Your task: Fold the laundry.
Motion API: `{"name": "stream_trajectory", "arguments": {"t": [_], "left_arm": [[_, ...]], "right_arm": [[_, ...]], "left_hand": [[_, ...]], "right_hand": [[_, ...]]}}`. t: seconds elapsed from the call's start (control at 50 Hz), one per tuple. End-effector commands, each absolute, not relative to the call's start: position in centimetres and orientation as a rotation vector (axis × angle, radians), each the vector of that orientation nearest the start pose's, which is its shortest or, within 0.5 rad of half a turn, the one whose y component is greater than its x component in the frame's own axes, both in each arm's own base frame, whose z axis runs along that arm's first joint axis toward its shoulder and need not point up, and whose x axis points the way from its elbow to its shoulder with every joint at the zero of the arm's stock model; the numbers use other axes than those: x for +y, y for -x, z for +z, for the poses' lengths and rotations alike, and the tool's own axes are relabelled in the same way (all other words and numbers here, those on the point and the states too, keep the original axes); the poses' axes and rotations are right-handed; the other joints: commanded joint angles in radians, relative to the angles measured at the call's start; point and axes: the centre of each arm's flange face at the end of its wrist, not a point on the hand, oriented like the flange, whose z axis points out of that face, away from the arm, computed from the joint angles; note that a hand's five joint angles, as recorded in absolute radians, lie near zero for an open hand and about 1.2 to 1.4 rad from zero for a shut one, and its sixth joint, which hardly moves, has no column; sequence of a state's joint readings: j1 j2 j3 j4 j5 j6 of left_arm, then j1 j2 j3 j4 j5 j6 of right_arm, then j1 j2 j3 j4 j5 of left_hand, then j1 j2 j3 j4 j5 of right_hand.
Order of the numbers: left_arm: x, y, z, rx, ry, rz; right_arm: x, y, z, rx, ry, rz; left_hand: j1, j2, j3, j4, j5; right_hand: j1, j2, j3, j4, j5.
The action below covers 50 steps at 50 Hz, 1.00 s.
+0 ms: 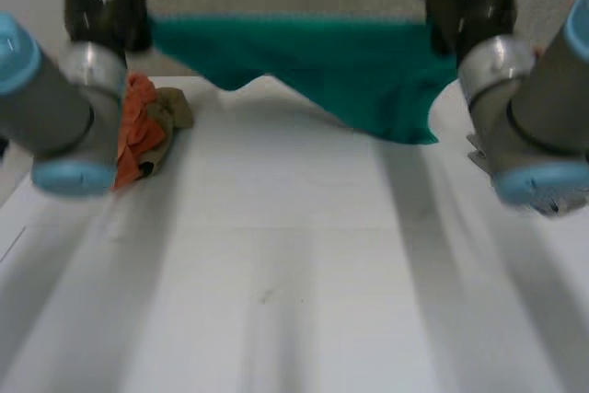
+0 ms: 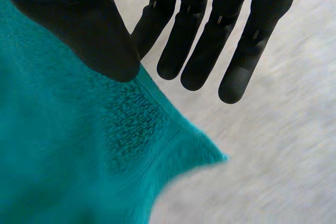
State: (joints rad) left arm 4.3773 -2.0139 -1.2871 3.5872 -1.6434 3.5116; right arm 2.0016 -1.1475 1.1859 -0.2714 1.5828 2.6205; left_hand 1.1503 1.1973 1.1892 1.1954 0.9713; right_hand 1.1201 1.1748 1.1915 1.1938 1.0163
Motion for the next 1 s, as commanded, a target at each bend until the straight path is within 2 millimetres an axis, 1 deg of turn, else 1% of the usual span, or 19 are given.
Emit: {"name": "stream_trajectory", "arguments": {"t": [0.02, 0.06, 0.08, 0.1, 0.16, 0.18, 0.22, 0.24, 0.28, 0.34, 0.4, 0.48, 0.58, 0.68, 0.72, 0.78, 0.82, 0.88, 1.0], "left_arm": [[-31.9, 24.7, 17.0, 2.159, -0.793, -2.120], [-31.2, 24.7, 15.6, 2.209, -0.830, -2.068], [-30.6, 24.5, 14.6, 2.246, -0.856, -2.014], [-30.3, 24.5, 14.3, 2.261, -0.865, -1.987], [-29.7, 24.2, 13.9, 2.292, -0.894, -1.923], [-29.7, 24.2, 14.0, 2.291, -0.896, -1.919], [-29.7, 24.1, 14.0, 2.293, -0.902, -1.907], [-29.9, 24.0, 14.1, 2.289, -0.904, -1.908], [-30.2, 23.9, 14.3, 2.285, -0.899, -1.916], [-31.0, 23.3, 14.1, 2.289, -0.889, -1.910], [-31.1, 23.2, 13.5, 2.304, -0.928, -1.901], [-31.0, 23.4, 13.1, 2.284, -1.028, -1.891], [-31.2, 23.2, 12.9, 2.248, -1.086, -1.869], [-31.9, 23.1, 13.0, 2.226, -1.076, -1.879], [-32.4, 23.1, 13.5, 2.214, -1.065, -1.896], [-32.6, 23.1, 13.8, 2.215, -1.048, -1.906], [-32.7, 23.1, 14.1, 2.220, -1.031, -1.916], [-32.8, 23.2, 14.0, 2.224, -1.024, -1.922], [-33.1, 23.3, 13.5, 2.217, -1.029, -1.912]], "right_arm": [[-29.4, -27.6, 20.8, 2.092, 1.152, -2.109], [-29.0, -27.5, 18.8, 2.126, 1.194, -2.039], [-28.8, -27.5, 17.8, 2.146, 1.212, -2.011], [-28.7, -27.5, 16.5, 2.170, 1.244, -1.972], [-28.6, -27.3, 14.7, 2.226, 1.313, -1.928], [-28.6, -27.2, 14.4, 2.242, 1.322, -1.925], [-28.6, -27.0, 14.2, 2.267, 1.332, -1.922], [-28.5, -26.9, 14.2, 2.282, 1.332, -1.924], [-28.4, -26.9, 14.1, 2.292, 1.331, -1.922], [-28.1, -27.1, 14.1, 2.287, 1.332, -1.914], [-27.9, -27.1, 14.2, 2.282, 1.332, -1.915], [-28.0, -27.2, 14.3, 2.276, 1.328, -1.925], [-28.3, -27.0, 14.5, 2.282, 1.316, -1.936], [-28.2, -27.0, 14.5, 2.282, 1.318, -1.937], [-28.1, -27.0, 14.5, 2.285, 1.319, -1.935], [-28.1, -27.0, 14.5, 2.285, 1.319, -1.935], [-28.1, -26.9, 14.5, 2.287, 1.323, -1.935], [-28.2, -26.9, 14.5, 2.284, 1.324, -1.936], [-28.3, -26.8, 14.4, 2.286, 1.325, -1.935]], "left_hand": [[0.246, 0.199, 0.207, 0.201, 0.250], [0.246, 0.199, 0.207, 0.201, 0.250], [0.246, 0.199, 0.207, 0.201, 0.250], [0.246, 0.199, 0.207, 0.201, 0.250], [0.246, 0.199, 0.207, 0.201, 0.250], [0.246, 0.199, 0.207, 0.201, 0.250], [0.103, 0.056, 0.064, 0.058, 0.108], [-0.037, -0.084, -0.076, -0.082, -0.033], [-0.152, -0.199, -0.191, -0.198, -0.148], [-0.437, -0.484, -0.476, -0.482, -0.432], [-0.563, -0.611, -0.602, -0.609, -0.559], [-0.582, -0.629, -0.621, -0.627, -0.577], [-0.579, -0.626, -0.618, -0.624, -0.574], [-0.523, -0.570, -0.562, -0.568, -0.519], [-0.465, -0.512, -0.504, -0.510, -0.460], [-0.455, -0.502, -0.494, -0.501, -0.451], [-0.476, -0.523, -0.515, -0.521, -0.471], [-0.575, -0.622, -0.614, -0.620, -0.571], [-0.590, -0.637, -0.629, -0.636, -0.586]], "right_hand": [[0.276, 0.221, 0.205, 0.202, 0.205], [0.276, 0.221, 0.205, 0.202, 0.205], [0.276, 0.221, 0.205, 0.202, 0.205], [0.276, 0.221, 0.205, 0.202, 0.205], [0.276, 0.221, 0.205, 0.202, 0.205], [0.276, 0.221, 0.205, 0.202, 0.205], [0.276, 0.221, 0.205, 0.202, 0.205], [0.276, 0.221, 0.205, 0.202, 0.205], [0.276, 0.221, 0.205, 0.202, 0.205], [0.276, 0.221, 0.205, 0.202, 0.205], [0.276, 0.221, 0.205, 0.202, 0.205], [0.276, 0.221, 0.205, 0.202, 0.205], [0.276, 0.221, 0.205, 0.202, 0.205], [0.276, 0.221, 0.205, 0.202, 0.205], [0.276, 0.221, 0.205, 0.202, 0.205], [0.276, 0.221, 0.205, 0.202, 0.205], [0.276, 0.221, 0.205, 0.202, 0.205], [0.276, 0.221, 0.205, 0.202, 0.205], [0.276, 0.221, 0.205, 0.202, 0.205]]}}
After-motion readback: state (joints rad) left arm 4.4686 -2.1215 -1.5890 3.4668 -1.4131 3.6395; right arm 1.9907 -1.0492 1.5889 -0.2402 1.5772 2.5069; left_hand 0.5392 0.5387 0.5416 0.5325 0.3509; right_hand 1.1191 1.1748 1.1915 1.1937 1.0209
